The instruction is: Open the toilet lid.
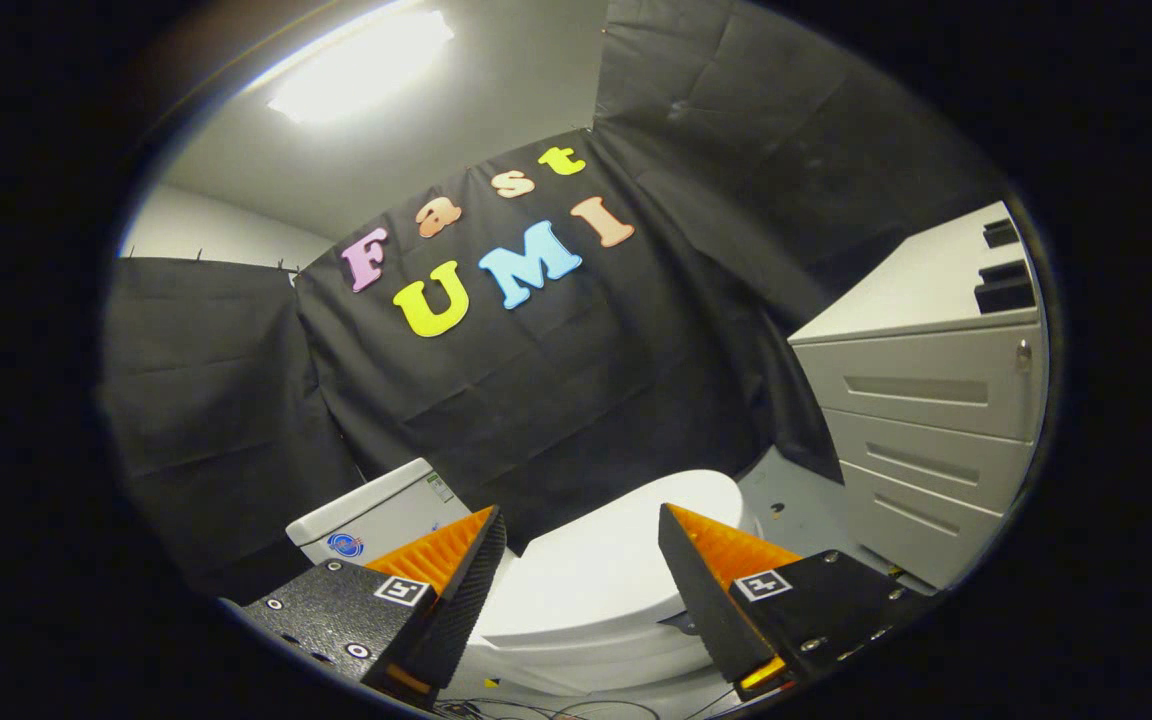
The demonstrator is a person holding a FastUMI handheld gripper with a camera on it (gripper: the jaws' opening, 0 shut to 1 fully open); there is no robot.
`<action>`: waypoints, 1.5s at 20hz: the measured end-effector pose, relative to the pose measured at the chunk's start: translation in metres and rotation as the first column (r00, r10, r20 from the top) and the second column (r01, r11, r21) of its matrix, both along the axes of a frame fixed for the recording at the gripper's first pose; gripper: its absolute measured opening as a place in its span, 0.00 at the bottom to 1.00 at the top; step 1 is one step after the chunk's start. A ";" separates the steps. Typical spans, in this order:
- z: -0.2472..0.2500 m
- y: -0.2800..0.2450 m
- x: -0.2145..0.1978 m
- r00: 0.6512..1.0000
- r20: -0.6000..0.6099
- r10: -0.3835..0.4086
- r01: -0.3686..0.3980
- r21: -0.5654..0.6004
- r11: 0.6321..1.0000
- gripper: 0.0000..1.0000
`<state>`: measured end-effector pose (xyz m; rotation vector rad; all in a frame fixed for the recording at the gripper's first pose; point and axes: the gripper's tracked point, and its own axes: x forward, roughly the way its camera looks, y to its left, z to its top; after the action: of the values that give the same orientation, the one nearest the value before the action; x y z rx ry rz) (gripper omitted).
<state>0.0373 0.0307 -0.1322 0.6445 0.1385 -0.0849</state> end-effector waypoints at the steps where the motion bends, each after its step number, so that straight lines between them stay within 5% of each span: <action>1: -0.007 0.004 0.001 1.000 -0.012 0.003 -0.003 0.043 0.999 0.95; 11: -0.105 0.006 0.005 0.979 -0.200 -0.044 0.097 0.263 0.960 0.95; 28: -0.209 -0.010 0.010 0.928 -0.361 -0.091 0.242 0.399 0.885 0.94; 30: -0.212 -0.003 0.015 0.931 -0.358 -0.070 0.224 0.412 0.883 0.87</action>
<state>0.0521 0.0281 -0.3443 1.1024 0.4476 -0.3209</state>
